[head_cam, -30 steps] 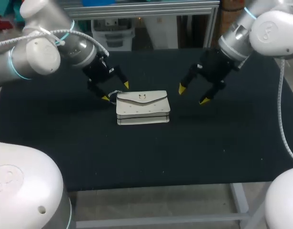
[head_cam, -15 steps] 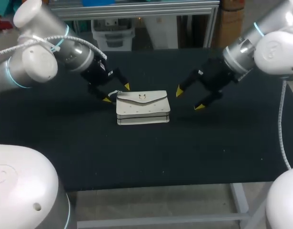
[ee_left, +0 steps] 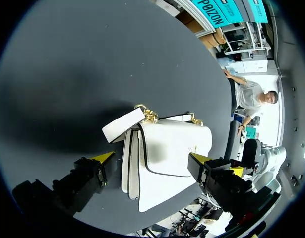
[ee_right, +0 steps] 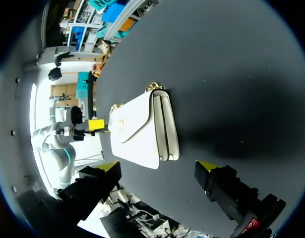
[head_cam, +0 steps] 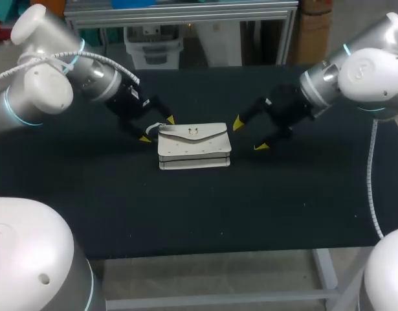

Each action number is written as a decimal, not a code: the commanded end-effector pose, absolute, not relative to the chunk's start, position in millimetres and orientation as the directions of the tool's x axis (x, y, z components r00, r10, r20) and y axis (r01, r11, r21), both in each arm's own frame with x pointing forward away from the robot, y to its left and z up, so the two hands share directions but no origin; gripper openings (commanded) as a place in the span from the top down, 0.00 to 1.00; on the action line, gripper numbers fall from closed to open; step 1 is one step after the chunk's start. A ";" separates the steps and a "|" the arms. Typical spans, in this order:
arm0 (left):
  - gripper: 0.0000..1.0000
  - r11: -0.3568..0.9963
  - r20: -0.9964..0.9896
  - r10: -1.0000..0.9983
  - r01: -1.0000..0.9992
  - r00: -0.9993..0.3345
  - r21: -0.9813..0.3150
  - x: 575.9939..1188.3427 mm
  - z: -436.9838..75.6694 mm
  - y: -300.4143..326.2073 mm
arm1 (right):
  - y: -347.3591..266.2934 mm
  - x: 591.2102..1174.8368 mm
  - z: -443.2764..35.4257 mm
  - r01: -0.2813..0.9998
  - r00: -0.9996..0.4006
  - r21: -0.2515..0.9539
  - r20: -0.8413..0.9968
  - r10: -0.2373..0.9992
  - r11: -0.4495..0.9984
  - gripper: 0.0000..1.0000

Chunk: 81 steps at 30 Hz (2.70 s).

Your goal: Pick up the bag, open it, inspect its contents, close it, and place it on the opposite side

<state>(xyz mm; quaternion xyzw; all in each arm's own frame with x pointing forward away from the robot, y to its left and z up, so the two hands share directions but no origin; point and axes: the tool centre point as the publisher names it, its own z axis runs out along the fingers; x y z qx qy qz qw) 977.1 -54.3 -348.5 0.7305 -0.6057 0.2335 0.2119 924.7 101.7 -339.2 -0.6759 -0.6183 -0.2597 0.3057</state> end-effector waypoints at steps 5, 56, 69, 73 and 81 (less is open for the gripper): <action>0.00 -0.135 0.663 -0.733 -0.988 0.153 0.079 983.4 -354.7 -50.0 | 113.4 942.5 -343.8 0.994 0.095 -0.108 0.754 0.650 -0.019 0.00; 0.18 -0.037 0.749 -0.647 -0.987 0.144 0.158 1002.2 -362.9 -62.8 | 159.7 991.8 -365.5 0.997 0.082 -0.070 0.841 0.535 -0.042 0.35; 0.33 0.007 0.766 -0.632 -0.987 0.118 0.158 990.2 -365.6 -66.3 | 167.0 991.7 -373.1 0.993 0.115 -0.089 0.852 0.511 -0.076 0.57; 0.35 0.016 0.768 -0.630 -0.987 0.115 0.161 987.2 -368.9 -68.2 | 167.9 991.7 -376.8 0.991 0.129 -0.102 0.855 0.503 -0.081 0.62; 0.35 -0.020 0.793 -0.602 -0.994 0.099 0.109 973.8 -366.1 -62.8 | 166.4 992.2 -379.1 0.989 0.144 -0.114 0.858 0.493 -0.090 0.69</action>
